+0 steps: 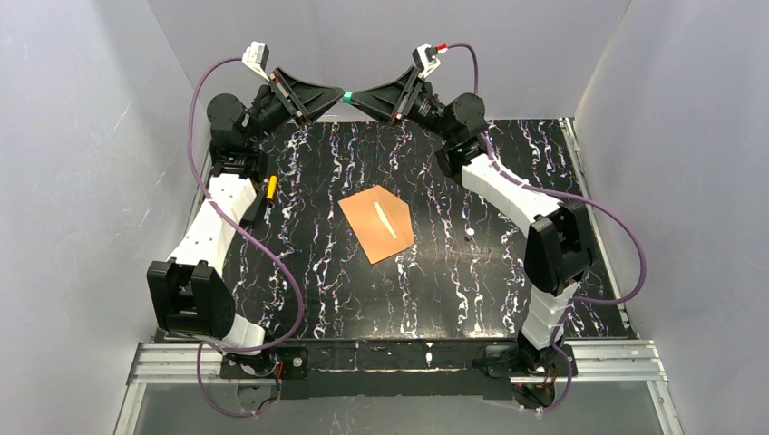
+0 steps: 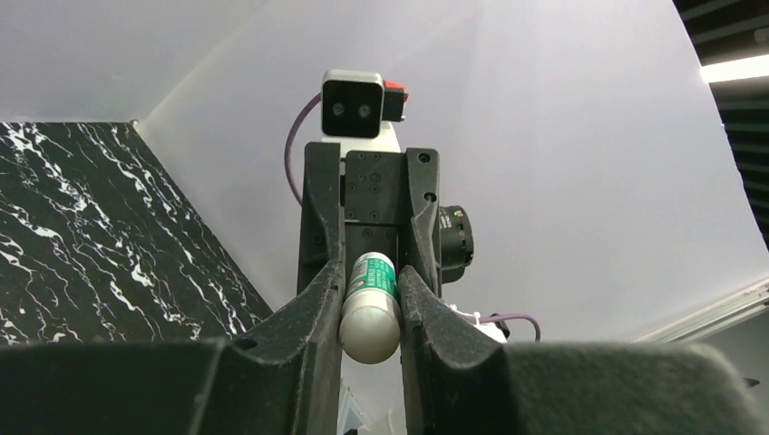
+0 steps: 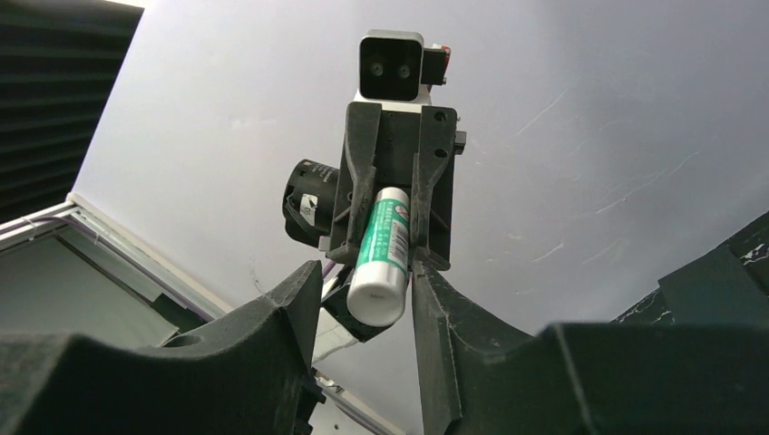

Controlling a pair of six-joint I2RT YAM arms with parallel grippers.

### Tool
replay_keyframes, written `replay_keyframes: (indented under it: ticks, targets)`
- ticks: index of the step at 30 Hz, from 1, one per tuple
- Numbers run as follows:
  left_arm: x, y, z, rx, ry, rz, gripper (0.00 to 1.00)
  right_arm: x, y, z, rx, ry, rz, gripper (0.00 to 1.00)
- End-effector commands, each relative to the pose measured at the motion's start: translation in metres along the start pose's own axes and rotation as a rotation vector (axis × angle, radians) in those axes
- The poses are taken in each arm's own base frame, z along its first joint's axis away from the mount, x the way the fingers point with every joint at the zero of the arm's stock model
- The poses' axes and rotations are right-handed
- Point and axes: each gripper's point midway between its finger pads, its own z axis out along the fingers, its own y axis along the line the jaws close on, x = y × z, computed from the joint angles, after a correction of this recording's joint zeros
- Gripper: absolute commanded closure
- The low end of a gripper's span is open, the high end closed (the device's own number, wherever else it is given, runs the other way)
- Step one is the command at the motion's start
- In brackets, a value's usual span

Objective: Place the letter into the envelope and seal it

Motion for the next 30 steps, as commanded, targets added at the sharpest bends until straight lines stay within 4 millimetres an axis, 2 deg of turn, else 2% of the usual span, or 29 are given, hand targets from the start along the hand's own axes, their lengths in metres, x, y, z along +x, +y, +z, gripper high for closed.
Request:
replay_keyframes:
  ticks: [1, 21, 23, 28, 30]
  targets:
    - [-0.014, -0.026, -0.002, 0.045, -0.056, 0.057, 1.00, 0.000, 0.032, 0.006, -0.110, -0.007, -0.027, 0.50]
    - [-0.005, -0.029, -0.003, 0.066, -0.019, 0.072, 1.00, -0.010, 0.026, 0.015, -0.098, -0.040, -0.029, 0.52]
    - [-0.005, -0.028, -0.003, 0.064, -0.018, 0.071, 1.00, -0.011, 0.025, 0.016, -0.095, -0.039, -0.027, 0.55]
    - [-0.009, -0.028, -0.001, 0.064, -0.030, 0.067, 1.00, -0.007, 0.025, 0.017, -0.093, -0.009, -0.027, 0.71]
    - [-0.011, -0.029, 0.000, 0.067, -0.034, 0.070, 1.00, -0.006, 0.023, 0.017, -0.082, -0.006, -0.033, 0.71]
